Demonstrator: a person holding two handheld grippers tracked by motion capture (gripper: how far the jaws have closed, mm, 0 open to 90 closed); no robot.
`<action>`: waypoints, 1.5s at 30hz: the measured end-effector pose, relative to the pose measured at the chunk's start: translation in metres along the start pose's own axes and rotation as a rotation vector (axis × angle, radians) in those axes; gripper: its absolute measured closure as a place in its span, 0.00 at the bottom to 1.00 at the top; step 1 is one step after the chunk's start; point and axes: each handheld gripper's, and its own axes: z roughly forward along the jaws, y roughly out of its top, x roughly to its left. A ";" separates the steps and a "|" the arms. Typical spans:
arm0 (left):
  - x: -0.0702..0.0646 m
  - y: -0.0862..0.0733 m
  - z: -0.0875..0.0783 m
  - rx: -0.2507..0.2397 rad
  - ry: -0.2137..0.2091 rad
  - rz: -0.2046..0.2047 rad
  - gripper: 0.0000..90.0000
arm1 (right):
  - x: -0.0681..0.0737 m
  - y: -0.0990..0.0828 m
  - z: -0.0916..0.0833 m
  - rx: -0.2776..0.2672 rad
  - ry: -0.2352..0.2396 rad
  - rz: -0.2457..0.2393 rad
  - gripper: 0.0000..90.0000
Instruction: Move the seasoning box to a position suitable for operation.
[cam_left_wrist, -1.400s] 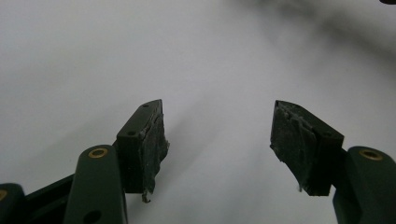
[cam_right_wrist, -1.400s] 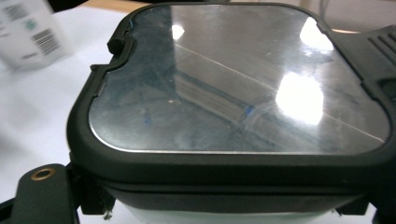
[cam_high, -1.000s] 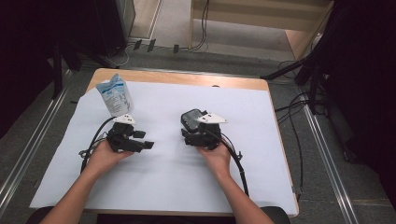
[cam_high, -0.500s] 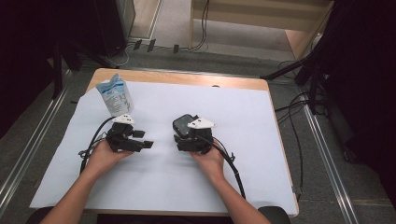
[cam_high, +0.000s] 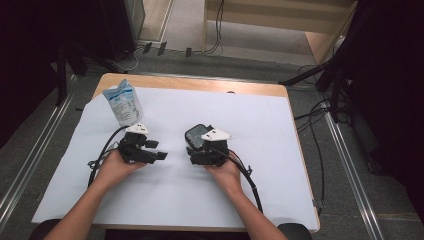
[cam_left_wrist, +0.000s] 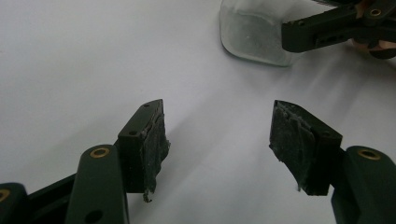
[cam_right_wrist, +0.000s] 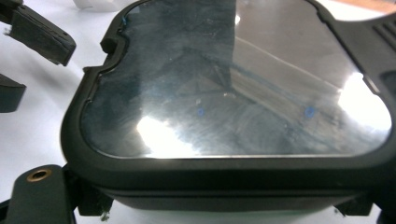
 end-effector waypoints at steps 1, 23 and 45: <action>0.000 0.000 0.000 0.000 -0.005 -0.002 0.41 | -0.001 0.000 -0.001 0.008 0.010 0.005 0.15; -0.007 0.007 0.003 -0.048 -0.040 -0.030 0.83 | -0.008 -0.012 -0.056 0.048 0.132 0.035 0.30; -0.020 0.035 0.015 -0.043 -0.071 0.005 1.00 | -0.065 0.008 -0.044 0.061 0.143 0.089 1.00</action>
